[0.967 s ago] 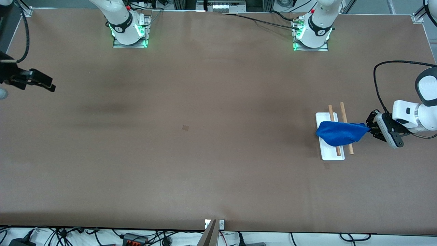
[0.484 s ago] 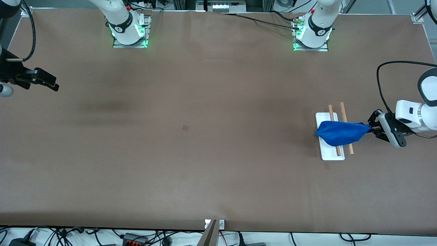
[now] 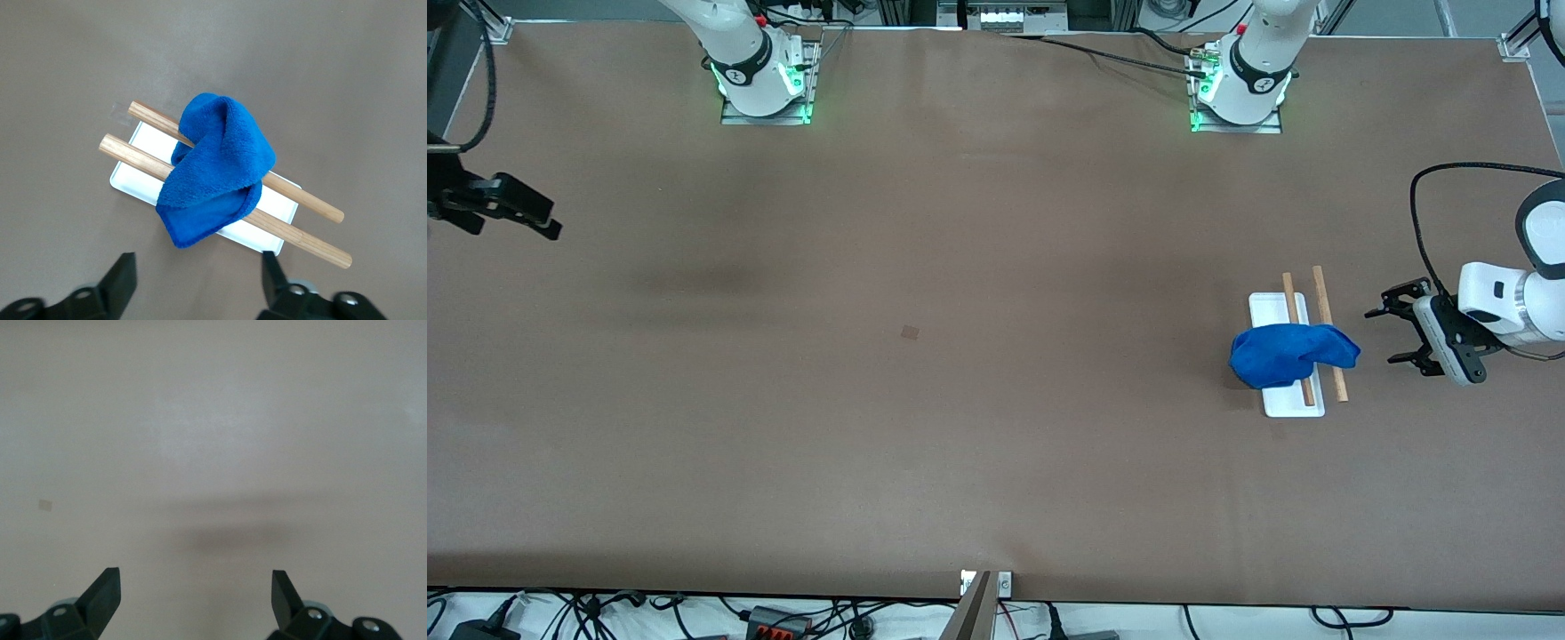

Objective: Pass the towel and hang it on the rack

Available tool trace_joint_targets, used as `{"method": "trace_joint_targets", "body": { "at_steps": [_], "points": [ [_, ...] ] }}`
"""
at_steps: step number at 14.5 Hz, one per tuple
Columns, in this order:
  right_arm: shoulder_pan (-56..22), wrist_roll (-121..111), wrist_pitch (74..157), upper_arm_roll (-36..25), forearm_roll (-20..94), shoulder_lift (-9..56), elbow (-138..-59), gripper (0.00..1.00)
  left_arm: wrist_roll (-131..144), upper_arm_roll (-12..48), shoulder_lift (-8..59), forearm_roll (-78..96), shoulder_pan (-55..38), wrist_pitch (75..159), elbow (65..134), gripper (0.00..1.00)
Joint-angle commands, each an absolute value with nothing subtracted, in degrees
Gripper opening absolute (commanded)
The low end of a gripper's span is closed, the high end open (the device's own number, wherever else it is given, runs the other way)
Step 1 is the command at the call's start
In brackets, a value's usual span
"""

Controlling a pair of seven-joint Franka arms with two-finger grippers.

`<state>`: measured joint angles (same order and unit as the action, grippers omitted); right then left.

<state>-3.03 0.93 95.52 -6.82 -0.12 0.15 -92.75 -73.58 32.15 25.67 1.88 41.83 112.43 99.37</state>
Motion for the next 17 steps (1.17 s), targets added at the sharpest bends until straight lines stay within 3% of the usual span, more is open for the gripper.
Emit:
{"method": "trace_joint_targets", "body": {
  "at_steps": [1,4,14,17],
  "points": [
    [1.0,-0.4,94.7,-4.3,0.4,0.8,-91.1,1.00,-74.8,32.8,25.3,1.7,42.4,111.0,98.2,1.00],
    [1.0,-0.2,94.7,-3.9,0.3,0.9,-91.0,1.00,-74.1,32.8,24.7,1.8,42.4,109.8,97.1,1.00],
    [0.8,-0.2,94.8,-4.0,-0.4,0.8,-91.0,1.00,-51.5,32.5,23.2,1.1,39.9,94.1,82.9,1.00],
    [0.7,-0.2,94.7,-4.0,-0.4,0.7,-91.1,1.00,-40.2,32.0,17.3,-1.2,36.7,93.3,82.9,1.00]
  ]
}}
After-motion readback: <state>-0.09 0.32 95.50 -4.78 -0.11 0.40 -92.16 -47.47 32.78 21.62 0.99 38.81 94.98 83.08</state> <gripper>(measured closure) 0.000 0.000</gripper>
